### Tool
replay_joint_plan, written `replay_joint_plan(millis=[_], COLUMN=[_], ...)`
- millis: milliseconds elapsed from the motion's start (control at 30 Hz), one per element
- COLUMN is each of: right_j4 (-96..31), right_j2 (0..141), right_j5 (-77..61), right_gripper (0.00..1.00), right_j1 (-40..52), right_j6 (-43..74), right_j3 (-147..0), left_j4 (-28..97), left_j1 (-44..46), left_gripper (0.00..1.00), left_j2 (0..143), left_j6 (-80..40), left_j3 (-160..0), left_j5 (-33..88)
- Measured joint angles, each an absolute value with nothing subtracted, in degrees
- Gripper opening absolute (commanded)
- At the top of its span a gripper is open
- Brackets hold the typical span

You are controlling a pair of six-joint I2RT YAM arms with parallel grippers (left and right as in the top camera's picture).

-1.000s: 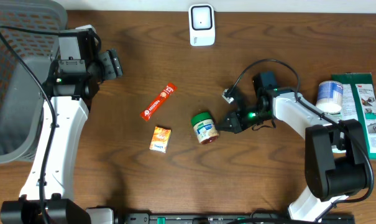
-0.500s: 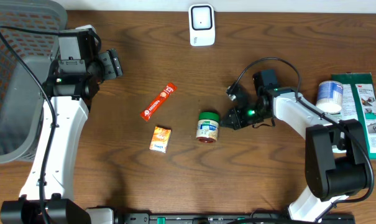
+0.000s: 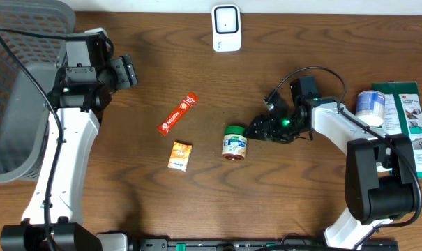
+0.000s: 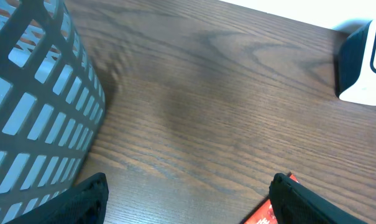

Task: Scan the item barcode
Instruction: 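Lift the jar and carry it rightward with the right gripper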

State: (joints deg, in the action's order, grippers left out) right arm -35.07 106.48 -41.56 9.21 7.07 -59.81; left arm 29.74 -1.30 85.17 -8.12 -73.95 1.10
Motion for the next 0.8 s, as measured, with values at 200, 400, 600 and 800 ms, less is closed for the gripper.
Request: replay_joint_plan(millis=[200, 400, 600, 800], right_j4=[-35.11, -35.09, -35.99, -35.57], right_j2=[106.48, 106.48, 106.48, 106.48], right_j5=[-43.90, -45.41, -46.30, -46.89], right_gripper=[0.73, 0.68, 0.68, 0.68], right_j1=[9.52, 10.63, 10.61, 10.61], right_j6=[9.26, 10.28, 10.17, 10.07], right_j3=[-59.48, -59.07, -59.07, -59.07], left_j4=[29.74, 29.74, 29.74, 29.74], left_j1=[-1.30, -1.30, -1.30, -1.30], left_gripper=[0.83, 0.83, 0.83, 0.83], left_j2=[85.17, 85.17, 85.19, 85.17], left_j6=[-8.10, -8.10, -8.10, -8.10], left_j3=[-73.95, -73.95, -73.95, -73.95], left_j5=[1.10, 1.10, 1.10, 1.10])
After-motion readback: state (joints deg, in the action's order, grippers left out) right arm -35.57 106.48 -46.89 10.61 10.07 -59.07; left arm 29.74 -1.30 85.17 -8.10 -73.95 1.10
